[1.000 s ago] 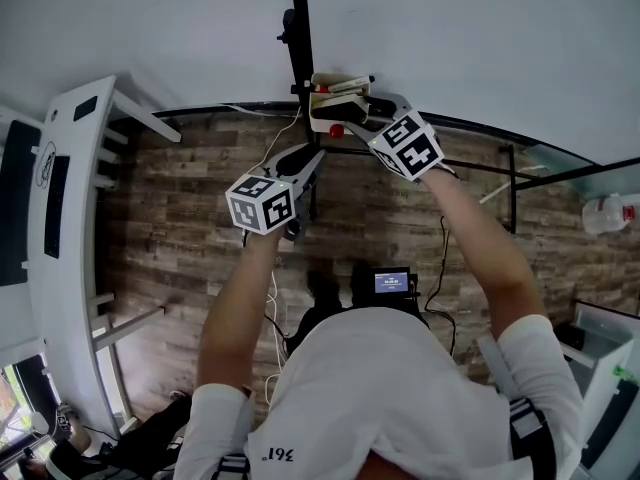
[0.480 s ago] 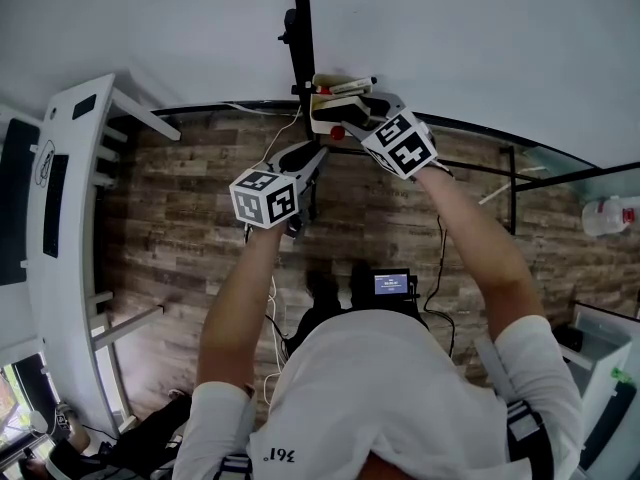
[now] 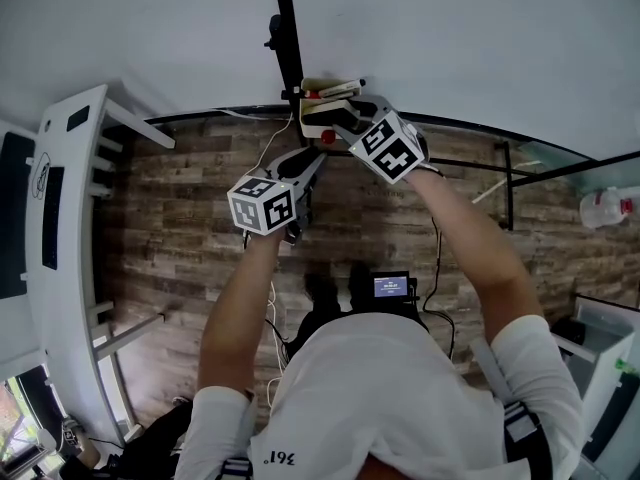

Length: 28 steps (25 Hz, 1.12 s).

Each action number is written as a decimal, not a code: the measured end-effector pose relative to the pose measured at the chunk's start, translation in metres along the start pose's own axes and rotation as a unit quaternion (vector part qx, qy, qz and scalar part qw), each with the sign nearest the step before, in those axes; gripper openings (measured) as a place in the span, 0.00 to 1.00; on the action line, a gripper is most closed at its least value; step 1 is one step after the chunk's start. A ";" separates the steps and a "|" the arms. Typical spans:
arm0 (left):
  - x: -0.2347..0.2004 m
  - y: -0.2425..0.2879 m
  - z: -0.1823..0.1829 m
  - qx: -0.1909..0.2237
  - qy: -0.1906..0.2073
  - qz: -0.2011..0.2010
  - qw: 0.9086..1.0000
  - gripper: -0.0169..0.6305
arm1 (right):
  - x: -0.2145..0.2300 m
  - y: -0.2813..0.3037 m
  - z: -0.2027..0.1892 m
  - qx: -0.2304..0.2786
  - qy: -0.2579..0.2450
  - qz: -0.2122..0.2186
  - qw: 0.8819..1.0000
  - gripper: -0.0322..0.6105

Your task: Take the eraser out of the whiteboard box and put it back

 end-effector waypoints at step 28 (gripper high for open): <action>0.003 -0.022 0.013 0.021 0.015 0.006 1.000 0.15 | 0.003 -0.037 0.010 0.029 -0.030 -0.031 0.999 0.37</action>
Point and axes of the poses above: the fingertips, and each gripper's own axes: y forward along the fingers, x to its right, z out of its top, the point moved 6 cm from there along -y, backward along the fingers, and after that the axes turned 2 degrees about -z, right-handed, at the moved point
